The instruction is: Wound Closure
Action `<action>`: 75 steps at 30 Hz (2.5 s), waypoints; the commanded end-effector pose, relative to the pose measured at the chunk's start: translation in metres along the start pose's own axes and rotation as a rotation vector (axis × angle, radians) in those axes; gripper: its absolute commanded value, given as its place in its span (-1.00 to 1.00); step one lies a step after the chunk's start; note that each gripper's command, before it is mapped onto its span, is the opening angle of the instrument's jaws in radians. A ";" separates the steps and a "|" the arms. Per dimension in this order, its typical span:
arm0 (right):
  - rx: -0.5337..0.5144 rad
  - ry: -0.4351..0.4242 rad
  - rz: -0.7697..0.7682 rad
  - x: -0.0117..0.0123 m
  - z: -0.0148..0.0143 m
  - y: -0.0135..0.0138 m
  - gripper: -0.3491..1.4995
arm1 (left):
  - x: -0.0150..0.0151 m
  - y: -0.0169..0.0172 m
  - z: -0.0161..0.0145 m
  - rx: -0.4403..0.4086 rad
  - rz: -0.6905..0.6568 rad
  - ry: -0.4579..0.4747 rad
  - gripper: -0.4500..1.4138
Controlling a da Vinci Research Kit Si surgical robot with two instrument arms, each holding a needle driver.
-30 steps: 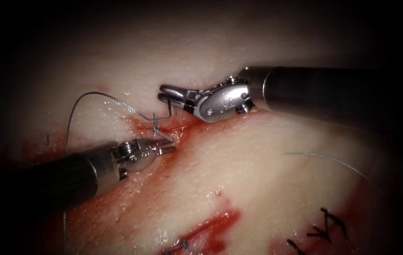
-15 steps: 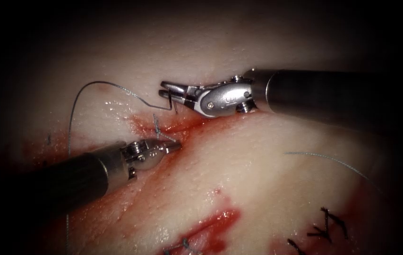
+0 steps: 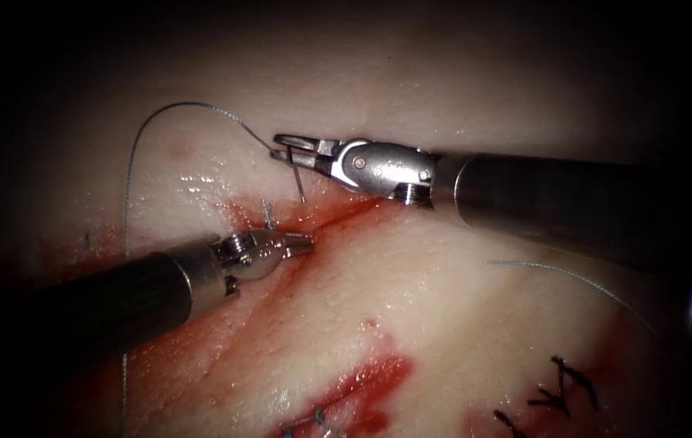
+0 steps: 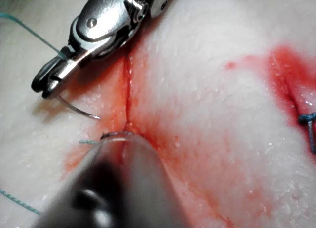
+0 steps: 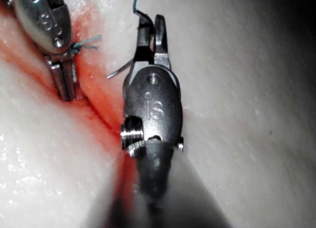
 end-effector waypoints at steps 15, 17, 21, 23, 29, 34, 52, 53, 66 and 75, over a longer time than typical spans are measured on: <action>0.006 -0.076 0.557 -0.0006 0.0010 0.0013 -1.00 | -0.0003 -0.0007 -0.0017 -0.023 0.010 0.004 -0.48; 0.001 -0.091 0.614 -0.0006 0.0010 0.0013 -1.00 | -0.0004 -0.0009 -0.0020 -0.021 0.012 0.002 -0.48; -0.007 -0.142 0.777 -0.0008 0.0009 0.0009 -1.00 | -0.0006 -0.0010 -0.0022 -0.024 0.014 0.002 -0.50; -0.009 -0.160 0.797 -0.0009 0.0008 0.0006 -1.00 | -0.0006 -0.0011 -0.0022 -0.025 0.014 0.002 -0.50; 0.053 -0.186 0.886 -0.0011 0.0006 -0.0007 -1.00 | -0.0005 -0.0011 -0.0023 -0.025 0.013 0.002 -0.50; 0.118 -0.219 0.953 -0.0019 0.0004 -0.0023 -1.00 | -0.0004 -0.0010 -0.0026 -0.029 0.011 0.001 -0.48; 0.193 -0.203 1.083 -0.0023 -0.0006 -0.0036 -0.45 | 0.0004 -0.0013 -0.0039 -0.024 0.052 0.017 -0.59; 0.196 -0.179 1.086 -0.0024 -0.0005 -0.0030 0.00 | 0.0005 -0.0012 -0.0039 -0.021 0.056 0.022 -0.60; 0.102 0.044 1.134 -0.0005 -0.0057 0.0043 0.76 | 0.0011 -0.0004 -0.0046 0.086 0.358 0.190 -0.42; 0.070 0.086 1.134 -0.0010 -0.0073 0.0057 0.67 | 0.0029 -0.0007 -0.0060 0.207 0.485 0.302 -0.35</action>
